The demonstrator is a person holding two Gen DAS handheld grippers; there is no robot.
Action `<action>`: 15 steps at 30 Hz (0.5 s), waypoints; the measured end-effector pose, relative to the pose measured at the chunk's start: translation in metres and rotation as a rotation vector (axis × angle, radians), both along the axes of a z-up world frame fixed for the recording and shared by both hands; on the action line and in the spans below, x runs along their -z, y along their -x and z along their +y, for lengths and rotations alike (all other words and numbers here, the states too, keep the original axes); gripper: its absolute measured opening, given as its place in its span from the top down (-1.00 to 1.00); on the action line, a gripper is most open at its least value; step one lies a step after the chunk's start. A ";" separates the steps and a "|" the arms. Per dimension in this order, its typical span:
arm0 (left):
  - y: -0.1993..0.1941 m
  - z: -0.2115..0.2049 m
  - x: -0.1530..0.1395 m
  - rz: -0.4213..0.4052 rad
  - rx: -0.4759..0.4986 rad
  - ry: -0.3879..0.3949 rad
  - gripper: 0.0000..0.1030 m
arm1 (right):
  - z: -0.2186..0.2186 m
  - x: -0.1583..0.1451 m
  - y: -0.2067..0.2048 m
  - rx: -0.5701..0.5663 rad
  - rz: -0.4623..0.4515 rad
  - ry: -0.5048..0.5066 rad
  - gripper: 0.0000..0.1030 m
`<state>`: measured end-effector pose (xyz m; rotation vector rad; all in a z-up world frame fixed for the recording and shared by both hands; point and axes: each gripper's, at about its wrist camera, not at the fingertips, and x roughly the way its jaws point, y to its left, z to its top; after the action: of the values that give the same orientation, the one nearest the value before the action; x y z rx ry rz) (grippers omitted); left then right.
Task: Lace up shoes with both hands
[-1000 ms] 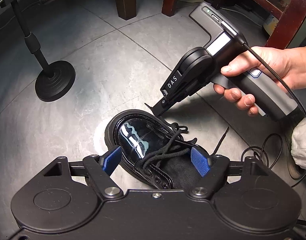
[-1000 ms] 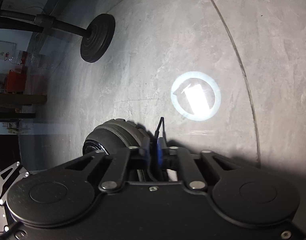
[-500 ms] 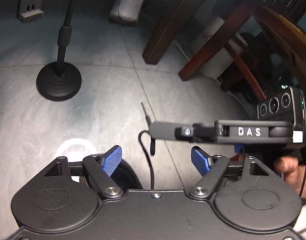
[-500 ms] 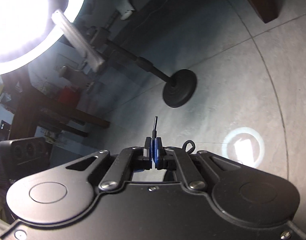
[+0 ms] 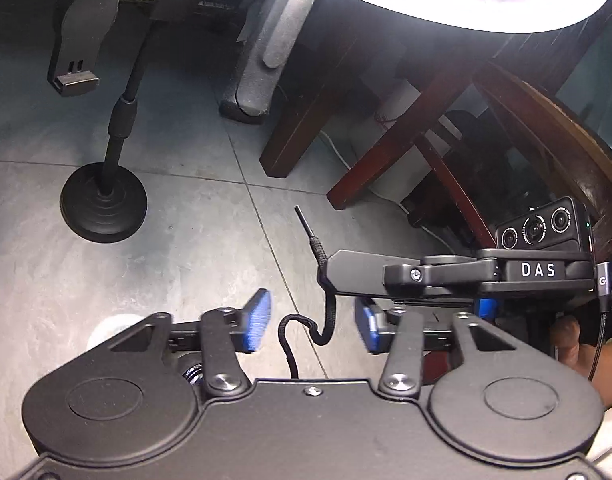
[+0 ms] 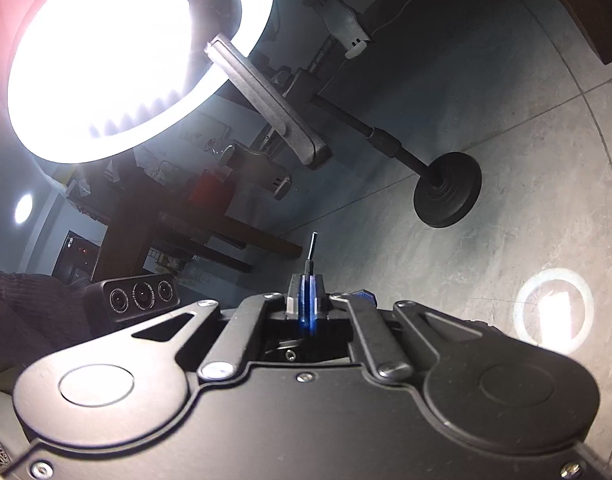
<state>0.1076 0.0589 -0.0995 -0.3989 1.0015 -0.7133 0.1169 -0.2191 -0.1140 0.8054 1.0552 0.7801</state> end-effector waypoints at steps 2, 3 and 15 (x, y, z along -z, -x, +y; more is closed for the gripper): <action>-0.002 0.002 -0.001 -0.004 0.022 0.014 0.89 | 0.001 -0.002 0.000 -0.011 -0.011 0.012 0.94; -0.002 0.002 -0.002 -0.006 0.025 0.018 0.91 | 0.001 -0.003 0.000 -0.013 -0.020 0.016 0.94; 0.009 -0.010 -0.007 -0.086 0.099 -0.052 0.92 | 0.001 -0.006 -0.007 -0.013 0.018 0.070 0.47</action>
<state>0.0988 0.0490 -0.0928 -0.2726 0.9614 -0.7855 0.1241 -0.2176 -0.1083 0.7477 1.0993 0.7435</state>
